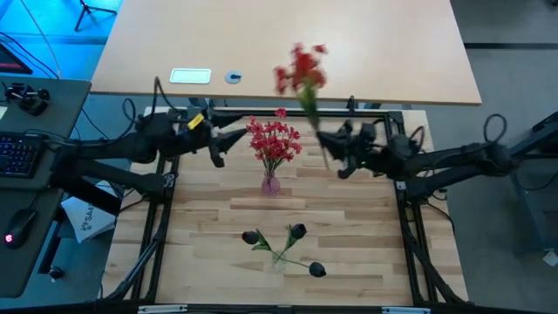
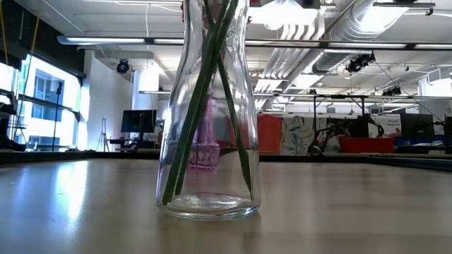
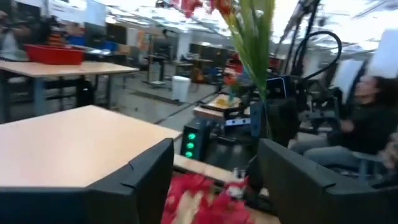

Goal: Sort flowers into vase by color
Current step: Put the red flowers into the pink vase

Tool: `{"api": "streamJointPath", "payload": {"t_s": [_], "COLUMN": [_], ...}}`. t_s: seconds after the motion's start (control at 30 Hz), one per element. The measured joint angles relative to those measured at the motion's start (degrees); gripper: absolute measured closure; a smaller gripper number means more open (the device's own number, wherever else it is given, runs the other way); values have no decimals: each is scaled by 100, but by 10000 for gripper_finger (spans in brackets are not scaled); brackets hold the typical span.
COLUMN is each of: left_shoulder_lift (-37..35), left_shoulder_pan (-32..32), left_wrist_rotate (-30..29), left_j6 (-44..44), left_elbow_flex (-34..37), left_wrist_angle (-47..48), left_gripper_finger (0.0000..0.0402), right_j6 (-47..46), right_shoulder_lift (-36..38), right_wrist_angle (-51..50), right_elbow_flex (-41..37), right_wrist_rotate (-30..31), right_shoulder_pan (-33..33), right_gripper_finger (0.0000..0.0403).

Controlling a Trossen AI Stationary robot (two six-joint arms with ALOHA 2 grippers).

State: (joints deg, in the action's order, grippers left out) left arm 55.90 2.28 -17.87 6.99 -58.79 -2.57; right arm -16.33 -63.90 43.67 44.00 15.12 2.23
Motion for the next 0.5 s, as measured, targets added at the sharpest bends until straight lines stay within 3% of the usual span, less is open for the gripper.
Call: {"api": "streamJointPath", "payload": {"t_s": [0.1,0.3,0.5], "left_shoulder_lift": [283,593,656], "left_shoulder_pan": [2,-4,2], "left_wrist_rotate": [513,2331,2170], "left_j6": [151,364,89], "left_elbow_flex": [-250,-570,-576], "left_wrist_angle": [-181,-842,-1144], "left_gripper_finger": [160,143,142], "right_j6": [426,1077,1276], "right_shoulder_lift": [-661,-1695,-2354], "right_wrist_angle": [-95,-744,-1388], "right_elbow_flex": [736,2220,3255], "right_wrist_rotate": [-138,-364,-1011], "right_shoulder_pan": [175,276,265], "right_gripper_finger": [403,403,403]}}
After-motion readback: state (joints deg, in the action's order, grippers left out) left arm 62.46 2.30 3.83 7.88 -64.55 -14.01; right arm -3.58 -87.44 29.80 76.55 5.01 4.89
